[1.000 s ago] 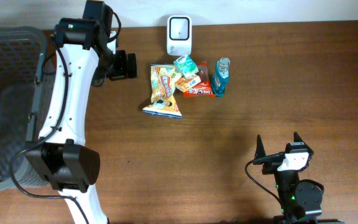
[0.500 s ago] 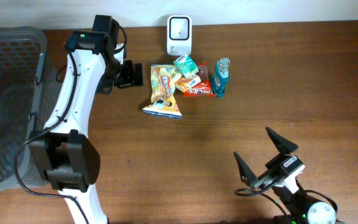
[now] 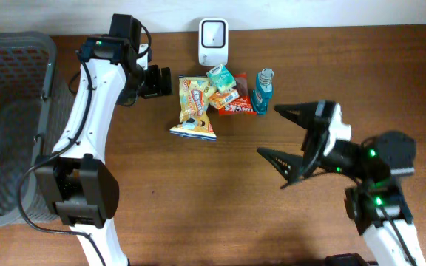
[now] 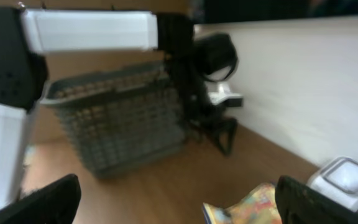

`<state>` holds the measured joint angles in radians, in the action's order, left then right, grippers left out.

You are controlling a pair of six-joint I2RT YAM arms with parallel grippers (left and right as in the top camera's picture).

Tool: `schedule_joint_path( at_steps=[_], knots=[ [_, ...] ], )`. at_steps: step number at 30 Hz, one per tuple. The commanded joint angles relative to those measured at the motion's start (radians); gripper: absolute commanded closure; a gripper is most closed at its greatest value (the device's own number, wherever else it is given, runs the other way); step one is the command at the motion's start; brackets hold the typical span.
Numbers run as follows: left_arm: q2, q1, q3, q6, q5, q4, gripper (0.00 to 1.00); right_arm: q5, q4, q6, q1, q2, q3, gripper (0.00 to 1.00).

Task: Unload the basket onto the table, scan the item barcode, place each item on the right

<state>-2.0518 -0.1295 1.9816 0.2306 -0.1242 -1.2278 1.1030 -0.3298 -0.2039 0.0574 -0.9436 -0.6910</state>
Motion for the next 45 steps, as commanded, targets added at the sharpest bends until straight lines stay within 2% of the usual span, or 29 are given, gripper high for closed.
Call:
schedule_joint_path(
  at_steps=[1, 5, 6, 7, 9, 12, 15, 19, 22, 26, 28, 40, 45],
  knots=[
    [-0.002, -0.001, -0.001, -0.001, -0.010, 0.000, 0.01, 0.017, -0.061, -0.187, 0.070, -0.098, -0.009, 0.02],
    [-0.002, -0.001, -0.001, -0.001, -0.010, 0.000, 0.01, -0.486, 0.115, -0.190, 0.264, -0.125, -0.011, 0.02],
    [-0.002, -0.001, -0.001, 0.000, -0.010, 0.000, 0.01, -0.734, 0.226, -0.232, 0.340, -0.126, -0.019, 0.01],
    [-0.002, -0.001, -0.001, -0.001, -0.010, 0.000, 0.01, -0.946, 0.324, -0.332, 0.396, -0.127, -0.029, 0.02],
    [-0.002, -0.001, -0.001, -0.001, -0.010, 0.000, 0.01, -1.061, 0.388, -0.385, 0.450, -0.142, -0.046, 0.02],
    [-0.002, -0.001, -0.001, -0.001, -0.010, 0.000, 0.01, -1.019, 0.321, -0.385, 0.476, -0.169, -0.053, 0.02],
    [-0.002, -0.001, -0.001, -0.001, -0.010, 0.000, 0.01, -0.893, 0.269, -0.385, 0.480, -0.179, -0.053, 0.02],
    [-0.002, -0.001, -0.001, -0.001, -0.010, 0.000, 0.01, -0.911, 0.166, -0.408, 0.479, -0.183, -0.053, 0.02],
    [-0.002, -0.001, -0.001, -0.001, -0.010, 0.000, 0.01, -0.965, 0.204, -0.441, 0.478, -0.202, -0.081, 0.02],
    [-0.002, -0.001, -0.001, -0.001, -0.010, 0.000, 0.01, -0.985, 0.503, -0.441, 0.477, -0.272, -0.229, 0.02],
    [-0.002, -0.001, -0.001, -0.001, -0.010, 0.000, 0.01, -0.983, 0.554, -0.441, 0.478, -0.311, -0.272, 0.02],
    [-0.002, -0.001, -0.001, -0.001, -0.010, 0.000, 0.01, -0.980, 0.454, -0.441, 0.479, -0.537, -0.271, 0.02],
    [-0.002, -0.001, -0.001, 0.000, -0.010, 0.000, 0.01, -0.984, 0.346, -0.441, 0.479, -0.612, -0.271, 0.02]
  ],
)
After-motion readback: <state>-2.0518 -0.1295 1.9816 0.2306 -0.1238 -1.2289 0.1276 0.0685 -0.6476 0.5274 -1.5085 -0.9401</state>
